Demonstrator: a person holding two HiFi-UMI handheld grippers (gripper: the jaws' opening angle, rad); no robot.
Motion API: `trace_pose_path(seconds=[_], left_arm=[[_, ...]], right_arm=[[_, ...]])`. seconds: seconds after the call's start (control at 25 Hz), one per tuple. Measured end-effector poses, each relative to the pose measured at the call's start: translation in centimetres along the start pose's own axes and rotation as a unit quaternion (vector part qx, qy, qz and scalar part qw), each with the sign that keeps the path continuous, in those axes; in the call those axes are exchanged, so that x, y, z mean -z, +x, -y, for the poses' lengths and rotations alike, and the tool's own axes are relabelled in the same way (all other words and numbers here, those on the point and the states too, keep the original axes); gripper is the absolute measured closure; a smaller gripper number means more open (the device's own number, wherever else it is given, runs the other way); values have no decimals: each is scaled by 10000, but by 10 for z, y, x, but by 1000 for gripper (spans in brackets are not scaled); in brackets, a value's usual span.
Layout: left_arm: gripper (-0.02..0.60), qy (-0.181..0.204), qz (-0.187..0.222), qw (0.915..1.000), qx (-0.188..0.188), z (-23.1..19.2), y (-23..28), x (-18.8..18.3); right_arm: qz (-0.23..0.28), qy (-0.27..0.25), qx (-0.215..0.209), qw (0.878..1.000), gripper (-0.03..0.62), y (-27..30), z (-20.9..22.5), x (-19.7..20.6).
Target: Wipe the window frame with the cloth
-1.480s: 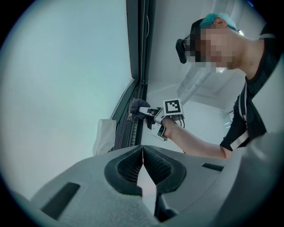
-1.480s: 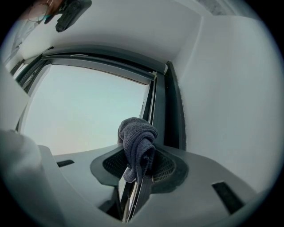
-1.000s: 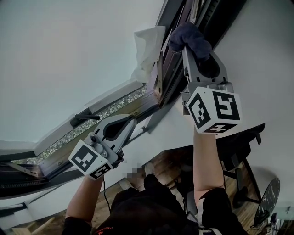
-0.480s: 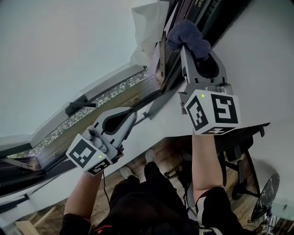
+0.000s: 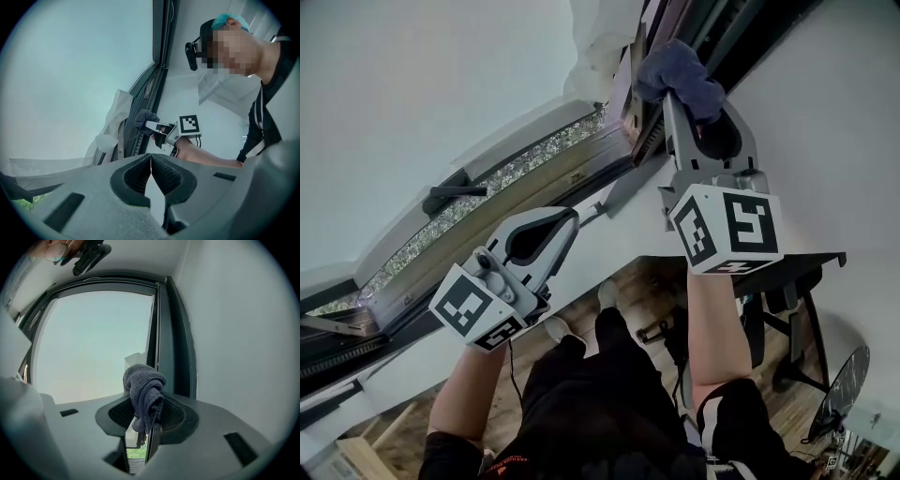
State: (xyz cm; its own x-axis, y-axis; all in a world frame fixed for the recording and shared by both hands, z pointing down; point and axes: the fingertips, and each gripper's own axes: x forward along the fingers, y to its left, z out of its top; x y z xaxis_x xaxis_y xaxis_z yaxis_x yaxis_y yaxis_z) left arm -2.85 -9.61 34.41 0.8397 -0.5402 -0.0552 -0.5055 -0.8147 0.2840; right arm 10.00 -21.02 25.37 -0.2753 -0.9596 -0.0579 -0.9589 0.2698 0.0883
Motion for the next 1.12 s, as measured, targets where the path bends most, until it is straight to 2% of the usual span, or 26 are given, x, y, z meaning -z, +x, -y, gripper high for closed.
trace_pose_path(seconds=[1.12], left_arm=[[561, -398, -429, 9982, -158, -7, 10, 63]], right_arm=[[-888, 439, -129, 9950, 465, -9, -9, 141]])
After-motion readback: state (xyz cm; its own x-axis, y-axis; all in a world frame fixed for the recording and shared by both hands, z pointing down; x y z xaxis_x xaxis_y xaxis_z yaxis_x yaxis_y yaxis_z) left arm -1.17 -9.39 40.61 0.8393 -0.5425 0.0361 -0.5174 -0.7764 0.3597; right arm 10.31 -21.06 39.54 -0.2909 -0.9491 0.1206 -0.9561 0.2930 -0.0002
